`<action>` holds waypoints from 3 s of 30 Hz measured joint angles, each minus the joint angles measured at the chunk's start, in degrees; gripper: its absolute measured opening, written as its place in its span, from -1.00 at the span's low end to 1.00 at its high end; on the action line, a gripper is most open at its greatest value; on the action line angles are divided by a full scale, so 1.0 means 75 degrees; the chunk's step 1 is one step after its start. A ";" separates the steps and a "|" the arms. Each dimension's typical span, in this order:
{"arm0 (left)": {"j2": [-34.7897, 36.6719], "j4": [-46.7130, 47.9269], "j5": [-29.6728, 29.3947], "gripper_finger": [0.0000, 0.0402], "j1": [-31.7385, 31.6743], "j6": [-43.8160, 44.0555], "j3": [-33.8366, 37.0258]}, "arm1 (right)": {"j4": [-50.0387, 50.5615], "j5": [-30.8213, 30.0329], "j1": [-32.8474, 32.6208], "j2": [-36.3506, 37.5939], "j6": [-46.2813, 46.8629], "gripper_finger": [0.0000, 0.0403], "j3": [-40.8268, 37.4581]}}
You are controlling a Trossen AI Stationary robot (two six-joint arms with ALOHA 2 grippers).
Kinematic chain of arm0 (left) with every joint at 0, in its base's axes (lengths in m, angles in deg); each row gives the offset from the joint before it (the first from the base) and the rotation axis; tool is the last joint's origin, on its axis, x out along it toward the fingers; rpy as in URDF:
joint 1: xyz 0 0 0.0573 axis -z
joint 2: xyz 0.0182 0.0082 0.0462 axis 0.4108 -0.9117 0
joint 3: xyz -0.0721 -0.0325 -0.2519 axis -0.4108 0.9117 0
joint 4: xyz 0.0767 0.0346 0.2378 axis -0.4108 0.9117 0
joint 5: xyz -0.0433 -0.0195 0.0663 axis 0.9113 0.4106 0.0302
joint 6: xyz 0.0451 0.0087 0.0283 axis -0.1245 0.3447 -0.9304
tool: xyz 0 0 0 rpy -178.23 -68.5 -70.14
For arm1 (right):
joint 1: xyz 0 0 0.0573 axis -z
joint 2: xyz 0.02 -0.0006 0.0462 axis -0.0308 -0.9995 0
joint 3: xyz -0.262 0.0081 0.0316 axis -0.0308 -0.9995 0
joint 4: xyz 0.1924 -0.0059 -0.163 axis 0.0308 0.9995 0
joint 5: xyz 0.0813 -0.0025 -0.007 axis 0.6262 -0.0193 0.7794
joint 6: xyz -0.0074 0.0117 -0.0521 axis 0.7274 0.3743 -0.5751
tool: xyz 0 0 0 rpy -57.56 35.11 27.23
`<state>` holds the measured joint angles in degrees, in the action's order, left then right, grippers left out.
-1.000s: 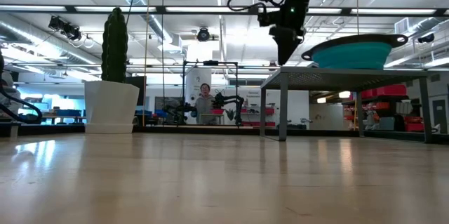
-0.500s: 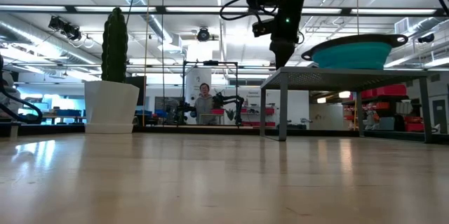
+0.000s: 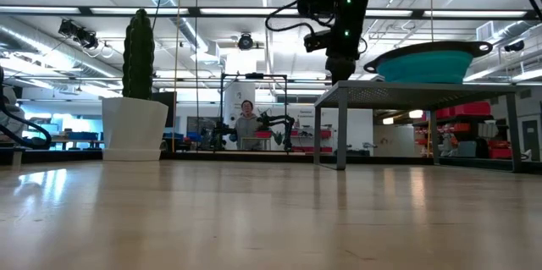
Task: Pick & Place Fruit
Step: Put the knife to the left of the blue strainer bowl on the shelf
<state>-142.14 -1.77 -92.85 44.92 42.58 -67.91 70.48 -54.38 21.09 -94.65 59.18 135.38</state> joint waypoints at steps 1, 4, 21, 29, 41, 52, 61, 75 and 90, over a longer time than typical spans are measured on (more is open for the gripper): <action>0.0000 0.0002 0.0000 -0.44 0.0000 -0.0035 0.0000 | -0.0103 -0.0011 0.0000 -0.0003 -0.0069 -0.32 -0.0109; 0.0000 0.0000 0.0000 -0.44 0.0000 -0.0082 0.0000 | -0.0148 -0.0325 -0.0011 0.0002 -0.0130 -0.32 -0.0249; 0.0000 0.0000 0.0003 -0.44 0.0000 -0.0085 0.0000 | -0.0130 -0.0999 -0.0108 0.0058 -0.0104 -0.32 -0.0279; 0.0000 0.0002 0.0003 -0.44 0.0000 -0.0082 0.0000 | 0.0052 -0.0996 -0.0079 0.0061 0.0015 -0.32 -0.0279; 0.0000 0.0002 0.0003 -0.44 0.0000 -0.0103 0.0000 | 0.0214 -0.1518 -0.0052 0.0064 0.0192 -0.32 -0.0276; 0.0000 0.0002 0.0003 -0.44 0.0000 -0.0106 0.0000 | 0.0028 -0.1484 -0.0124 0.0064 0.0386 -0.32 -0.0274; 0.0000 0.0002 0.0003 -0.44 0.0000 -0.0106 0.0000 | -0.0243 -0.0130 -0.0147 0.0070 0.0525 -0.32 -0.0273; 0.0000 0.0001 0.0003 -0.44 0.0000 -0.0106 0.0000 | 0.0484 -0.0714 0.0102 0.0070 0.0898 -0.32 -0.0273; 0.0000 0.0001 0.0003 -0.44 -0.0001 -0.0108 0.0000 | 0.0287 -0.1178 -0.0112 0.0123 0.0732 -0.32 -0.0273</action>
<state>-142.14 -1.76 -92.83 44.91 41.78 -67.91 72.64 -63.22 20.25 -93.72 64.67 133.33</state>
